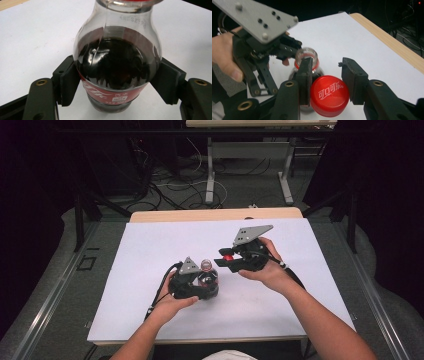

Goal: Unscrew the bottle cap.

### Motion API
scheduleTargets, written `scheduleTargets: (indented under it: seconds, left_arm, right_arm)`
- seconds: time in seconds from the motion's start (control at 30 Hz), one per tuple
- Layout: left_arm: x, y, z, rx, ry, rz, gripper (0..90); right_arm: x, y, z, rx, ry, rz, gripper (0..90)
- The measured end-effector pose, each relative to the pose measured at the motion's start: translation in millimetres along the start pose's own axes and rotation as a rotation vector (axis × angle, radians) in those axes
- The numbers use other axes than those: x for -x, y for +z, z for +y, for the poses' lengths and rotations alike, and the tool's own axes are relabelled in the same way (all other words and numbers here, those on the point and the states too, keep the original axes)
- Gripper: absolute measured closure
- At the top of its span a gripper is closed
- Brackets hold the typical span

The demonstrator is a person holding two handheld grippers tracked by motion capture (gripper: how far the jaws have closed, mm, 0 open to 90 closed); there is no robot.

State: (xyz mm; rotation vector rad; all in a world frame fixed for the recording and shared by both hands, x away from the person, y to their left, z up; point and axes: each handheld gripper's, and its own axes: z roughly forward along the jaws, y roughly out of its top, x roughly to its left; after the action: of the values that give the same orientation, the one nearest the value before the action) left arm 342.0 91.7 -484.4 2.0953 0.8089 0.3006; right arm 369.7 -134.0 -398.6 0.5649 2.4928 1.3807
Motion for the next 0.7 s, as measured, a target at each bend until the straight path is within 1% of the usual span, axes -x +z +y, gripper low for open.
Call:
scheduleTargets:
  seconds: [0.03, 0.2, 0.27, 0.33, 0.37, 0.5, 0.57, 0.63, 0.7]
  left_arm:
    - [-0.9, -0.4, -0.1, -0.001, -0.003, 0.002, 29.8]
    - [-4.8, -1.5, -0.3, 0.009, -0.012, 0.014, 29.8]
    - [-6.4, -2.3, -0.3, 0.003, -0.008, 0.015, 29.8]
    - [-7.3, -2.6, -0.4, 0.003, -0.011, 0.019, 29.8]
    - [-7.9, -2.6, -0.4, 0.002, -0.010, 0.017, 29.8]
    - [-8.5, -2.2, -0.5, 0.001, -0.015, 0.024, 29.8]
    - [-8.3, -1.1, -0.6, 0.009, -0.020, 0.027, 29.8]
    - [-8.5, -0.7, -0.3, 0.007, -0.023, 0.027, 29.8]
    - [-8.9, -0.7, 0.3, -0.004, -0.017, 0.026, 29.8]
  right_arm:
    - [1.1, -0.2, -1.9, 0.005, 0.003, -0.008, 61.2]
    - [6.2, -5.0, -14.0, -0.019, 0.036, -0.024, 61.2]
    - [8.1, -6.8, -19.2, -0.028, 0.046, -0.032, 61.2]
    - [10.3, -7.6, -24.5, -0.027, 0.046, -0.040, 61.2]
    - [10.2, -8.9, -27.1, -0.044, 0.064, -0.042, 61.2]
    - [11.9, -11.7, -37.1, -0.065, 0.086, -0.046, 61.2]
    - [11.8, -12.0, -42.6, -0.070, 0.091, -0.055, 61.2]
    - [11.3, -12.1, -48.0, -0.085, 0.093, -0.060, 61.2]
    - [10.5, -10.9, -54.0, -0.099, 0.106, -0.058, 61.2]
